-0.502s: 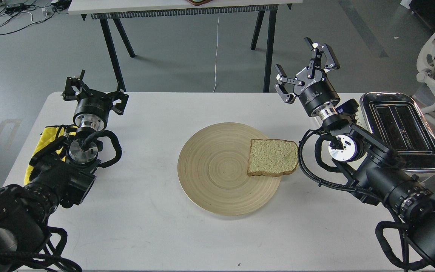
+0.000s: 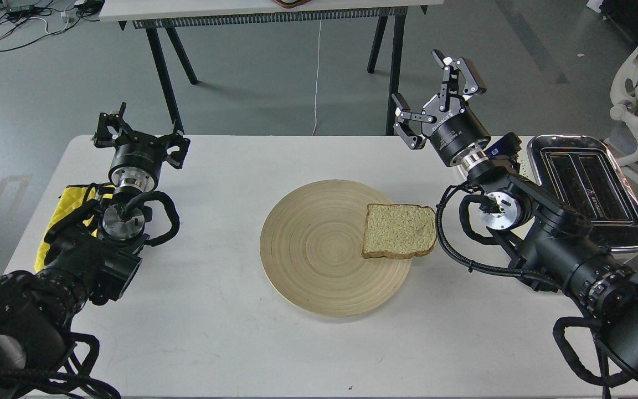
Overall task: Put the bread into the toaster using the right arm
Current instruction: 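Rotate the right gripper sideways and move it toward the bread slice, then lower the open right gripper to the bread slice edge on the plate, then close the right gripper on the bread slice edge, then lift the bread slice with the right gripper and carry it above the toaster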
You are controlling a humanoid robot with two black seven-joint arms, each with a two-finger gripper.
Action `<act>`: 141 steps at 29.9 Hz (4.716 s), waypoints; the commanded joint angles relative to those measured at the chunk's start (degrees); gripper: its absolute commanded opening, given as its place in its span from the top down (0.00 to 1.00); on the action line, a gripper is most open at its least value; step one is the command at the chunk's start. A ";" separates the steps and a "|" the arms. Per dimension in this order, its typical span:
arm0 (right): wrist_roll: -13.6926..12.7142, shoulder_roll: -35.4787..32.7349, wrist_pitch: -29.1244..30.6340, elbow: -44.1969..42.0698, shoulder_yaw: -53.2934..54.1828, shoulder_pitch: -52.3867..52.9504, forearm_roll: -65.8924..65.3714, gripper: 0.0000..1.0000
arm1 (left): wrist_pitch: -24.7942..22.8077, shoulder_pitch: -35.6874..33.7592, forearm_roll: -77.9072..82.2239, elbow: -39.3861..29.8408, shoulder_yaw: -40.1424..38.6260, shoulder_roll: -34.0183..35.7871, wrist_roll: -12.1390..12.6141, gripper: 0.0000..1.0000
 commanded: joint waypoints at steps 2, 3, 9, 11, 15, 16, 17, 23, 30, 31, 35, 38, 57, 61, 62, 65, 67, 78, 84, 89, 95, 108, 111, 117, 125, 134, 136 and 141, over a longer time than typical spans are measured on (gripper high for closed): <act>0.01 -0.43 -0.02 -0.12 -8.69 5.71 -8.42 0.01 | 0.00 0.01 -0.01 -0.05 0.00 0.00 -0.01 0.00; 0.01 -0.69 -0.94 -0.12 -10.01 6.67 -9.91 0.01 | 0.00 0.01 -0.01 0.04 0.00 0.00 -0.01 0.00; 0.01 -4.55 -9.54 -0.03 -20.46 10.46 -20.28 0.01 | 0.00 0.01 -0.01 0.04 0.00 0.00 -0.01 0.00; 0.01 -5.17 -11.92 -0.03 -24.33 10.81 -22.49 0.01 | 0.00 0.01 -0.01 0.04 0.00 0.00 -0.01 0.00; 0.01 -8.42 -13.34 -0.12 -31.28 11.17 -25.04 0.01 | 0.00 0.01 -0.01 -0.05 0.00 0.00 -0.01 0.00; 0.01 -8.86 -13.42 -0.12 -32.77 11.25 -25.48 0.01 | 0.00 0.01 -0.01 -0.05 0.00 0.00 -0.01 0.00; 0.01 -9.13 -13.60 -0.12 -34.27 11.25 -26.01 0.01 | 0.00 0.01 -0.01 -0.05 0.00 0.00 0.08 0.00; 0.01 -10.62 -14.57 -0.21 -39.90 11.87 -26.98 0.01 | 0.00 0.01 -0.01 -0.05 0.00 0.00 0.08 0.00; -2.50 -10.80 -14.57 -0.20 -46.58 12.05 -27.06 0.01 | 0.00 0.01 -0.01 -0.05 0.00 0.00 0.08 0.00; -2.68 -10.80 -14.57 -0.21 -47.89 12.05 -27.07 0.01 | 0.00 0.01 -0.01 -0.05 0.00 0.00 -0.01 0.00; -2.68 -10.80 -14.57 -0.21 -51.15 12.05 -27.07 0.01 | 0.00 0.01 -0.01 -0.05 0.00 0.00 -0.01 0.00; -2.68 -10.89 -14.57 -0.12 -51.59 11.96 -26.98 0.01 | 0.00 0.01 -0.01 -0.05 0.00 0.00 -0.01 0.00; -4.69 -14.39 -14.57 6.64 -42.90 7.13 -25.75 0.01 | 0.00 0.01 -0.01 -0.05 0.00 0.00 0.08 0.00; -6.46 -16.86 -15.18 10.60 -42.46 6.95 -25.75 0.01 | 0.00 0.01 -0.01 0.04 0.00 0.00 0.08 0.00; -6.63 -17.04 -15.27 10.78 -42.19 6.95 -25.66 0.01 | 0.00 0.01 -0.01 0.04 0.00 0.00 0.08 0.00; -7.25 -17.13 -15.36 10.87 -42.10 6.95 -25.66 0.01 | 0.00 0.01 -0.01 -0.05 0.00 0.00 -0.01 0.00; -7.86 -17.56 -15.36 10.96 -42.10 6.86 -25.75 0.01 | 0.00 0.01 -0.01 -0.05 0.00 0.00 -0.01 0.00; -9.62 -17.48 -15.27 12.10 -42.81 5.02 -25.75 0.01 | 0.00 0.01 -0.01 0.04 0.00 0.00 0.08 0.00; -9.71 -17.48 -14.83 12.19 -42.81 4.57 -25.75 0.01 | 0.00 0.01 -0.01 -0.05 0.00 0.00 -0.01 0.00; -10.32 -17.21 -14.48 13.06 -42.90 4.57 -25.75 0.01 | 0.00 0.01 -0.01 0.04 0.00 0.00 0.08 0.00; -11.12 -17.13 -14.57 15.44 -42.63 4.57 -25.75 0.01 | 0.00 0.01 -0.01 0.04 0.00 0.00 0.08 0.00; -11.12 -18.71 -14.74 17.98 -42.89 4.22 -25.84 0.32 | 0.00 0.01 -0.01 0.04 0.00 0.00 -0.01 0.00; -11.03 -20.02 -14.83 19.30 -43.25 4.22 -25.92 0.44 | 0.00 0.01 -0.01 0.04 0.00 0.00 -0.01 0.00; -10.94 -20.82 -15.89 19.75 -42.90 3.17 -25.92 0.71 | 0.00 0.01 -0.01 0.04 0.00 0.00 0.08 0.00; -10.94 -21.61 -15.89 19.83 -42.72 2.47 -25.84 1.00 | 0.00 0.01 -0.01 -0.05 0.00 0.00 -0.01 0.00; -10.94 -21.70 -16.41 19.92 -39.56 1.85 -25.75 1.00 | 0.00 0.01 -0.01 0.04 0.00 0.00 -0.01 0.00; -10.94 -21.78 -16.50 20.01 -37.63 1.76 -25.75 1.00 | 0.00 0.01 -0.01 -0.05 0.00 0.00 0.08 0.00; -10.94 -23.37 -15.98 21.94 -32.01 1.76 -25.75 1.00 | 0.00 0.01 -0.01 0.04 0.00 0.00 0.08 0.00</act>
